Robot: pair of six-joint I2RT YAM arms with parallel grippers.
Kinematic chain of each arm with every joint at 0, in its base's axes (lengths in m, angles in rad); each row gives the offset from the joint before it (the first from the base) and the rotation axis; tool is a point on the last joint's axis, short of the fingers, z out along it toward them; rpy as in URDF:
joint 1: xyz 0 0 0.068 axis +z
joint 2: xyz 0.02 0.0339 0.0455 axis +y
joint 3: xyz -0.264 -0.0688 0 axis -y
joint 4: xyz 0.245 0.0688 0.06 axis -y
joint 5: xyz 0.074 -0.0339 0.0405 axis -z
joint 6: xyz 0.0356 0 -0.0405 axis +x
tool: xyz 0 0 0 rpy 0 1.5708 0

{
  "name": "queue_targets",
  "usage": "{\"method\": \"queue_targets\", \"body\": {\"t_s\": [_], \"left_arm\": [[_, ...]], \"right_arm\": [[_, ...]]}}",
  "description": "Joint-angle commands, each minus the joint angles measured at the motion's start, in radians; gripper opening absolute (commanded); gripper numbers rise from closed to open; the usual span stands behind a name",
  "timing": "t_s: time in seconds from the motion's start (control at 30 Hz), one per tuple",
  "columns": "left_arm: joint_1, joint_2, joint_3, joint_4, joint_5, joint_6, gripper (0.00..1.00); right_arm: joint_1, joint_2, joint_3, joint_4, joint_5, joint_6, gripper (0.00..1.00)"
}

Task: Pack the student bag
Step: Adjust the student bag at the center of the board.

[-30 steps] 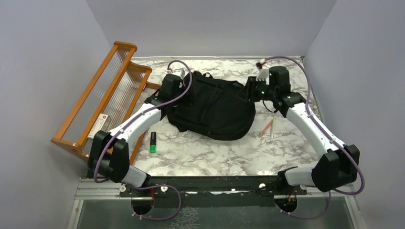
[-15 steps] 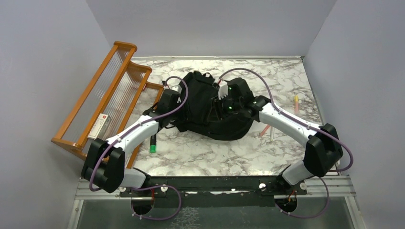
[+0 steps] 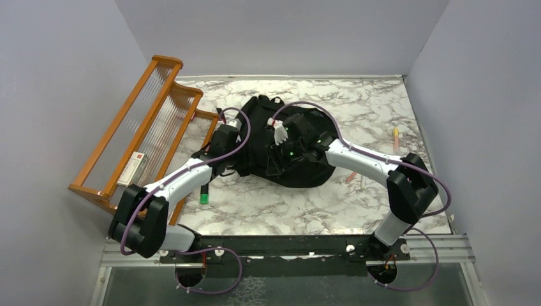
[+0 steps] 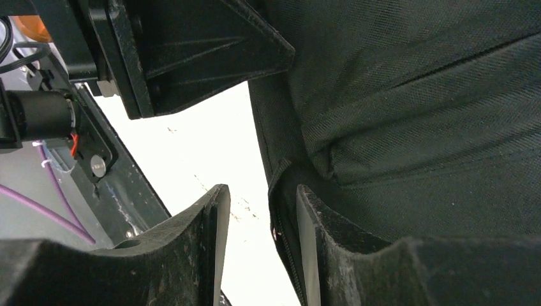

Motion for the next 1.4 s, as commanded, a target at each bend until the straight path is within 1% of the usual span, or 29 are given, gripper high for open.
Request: {"method": "queue_targets", "body": {"t_s": [0.0,0.27,0.37,0.43,0.6,0.83,1.1,1.37], "left_arm": [[-0.005,-0.012,-0.028,0.013,0.016,-0.014,0.63],[-0.005,-0.021,-0.036,0.028,0.026,-0.017,0.63],[-0.005,-0.023,-0.034,0.028,0.024,-0.016,0.63],[-0.005,-0.026,-0.033,0.029,0.024,-0.016,0.63],[-0.005,-0.022,-0.031,0.033,0.024,-0.014,0.63],[-0.005,-0.016,-0.03,0.036,0.02,-0.014,0.63],[-0.005,-0.01,-0.022,0.038,0.018,-0.01,0.63],[-0.005,-0.008,-0.021,0.039,0.018,-0.01,0.63]], "right_arm": [[0.033,0.034,0.051,-0.039,0.075,-0.028,0.48],[0.044,0.081,0.077,-0.04,0.163,-0.035,0.48],[0.045,0.099,0.089,-0.039,0.167,-0.036,0.45],[0.049,0.104,0.09,-0.035,0.166,-0.033,0.4],[0.051,0.092,0.068,-0.018,0.16,-0.023,0.22],[0.05,-0.001,0.015,0.033,0.162,-0.002,0.01],[0.051,-0.109,-0.024,0.112,0.127,0.009,0.0],[0.051,-0.159,-0.051,0.149,0.129,0.022,0.01]]}}
